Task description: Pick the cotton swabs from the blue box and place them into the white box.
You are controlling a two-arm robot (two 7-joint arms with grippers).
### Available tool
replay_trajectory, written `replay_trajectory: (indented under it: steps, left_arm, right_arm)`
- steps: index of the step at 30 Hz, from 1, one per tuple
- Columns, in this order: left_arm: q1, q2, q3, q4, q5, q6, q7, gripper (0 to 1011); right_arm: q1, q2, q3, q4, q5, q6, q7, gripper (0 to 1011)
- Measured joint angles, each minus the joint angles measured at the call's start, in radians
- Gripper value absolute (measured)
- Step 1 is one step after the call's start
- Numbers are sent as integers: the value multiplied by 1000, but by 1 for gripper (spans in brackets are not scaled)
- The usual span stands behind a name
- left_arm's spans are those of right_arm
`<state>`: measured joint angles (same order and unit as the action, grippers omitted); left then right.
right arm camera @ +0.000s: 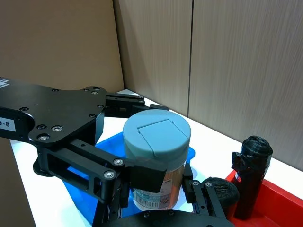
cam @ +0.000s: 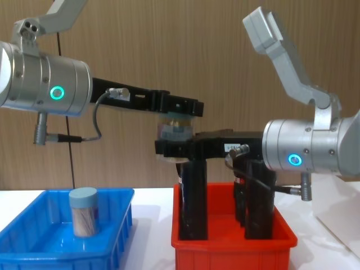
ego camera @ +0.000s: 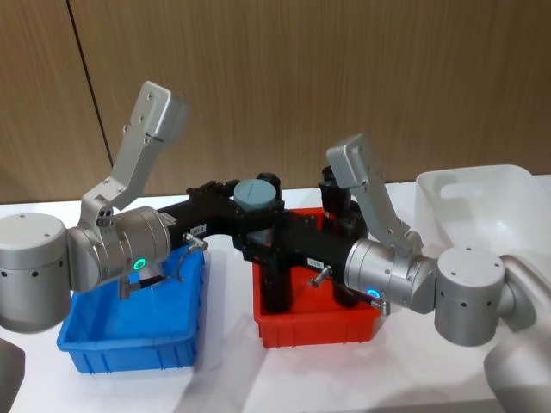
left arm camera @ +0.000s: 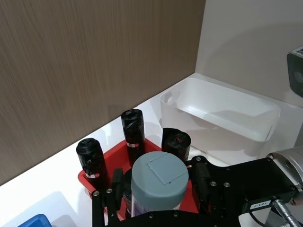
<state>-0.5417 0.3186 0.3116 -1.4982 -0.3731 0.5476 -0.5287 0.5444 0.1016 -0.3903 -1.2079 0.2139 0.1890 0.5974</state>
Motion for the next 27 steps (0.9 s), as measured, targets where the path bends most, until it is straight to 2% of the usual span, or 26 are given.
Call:
replay_trajectory:
  steps: [3,19,27]
  left_arm:
    - [0,0,0,0,0,0,0,1004]
    - [0,0,-2,0,0,0,0,1004]
    - [0,0,-2,0,1,0,0,1004]
  right_arm:
    - [0,0,-1,0,1,-1,-2,641]
    - [-1,6,-1,7,9,-11,-23,641]
    - [-1,17,16,36,12,-32,-64,641]
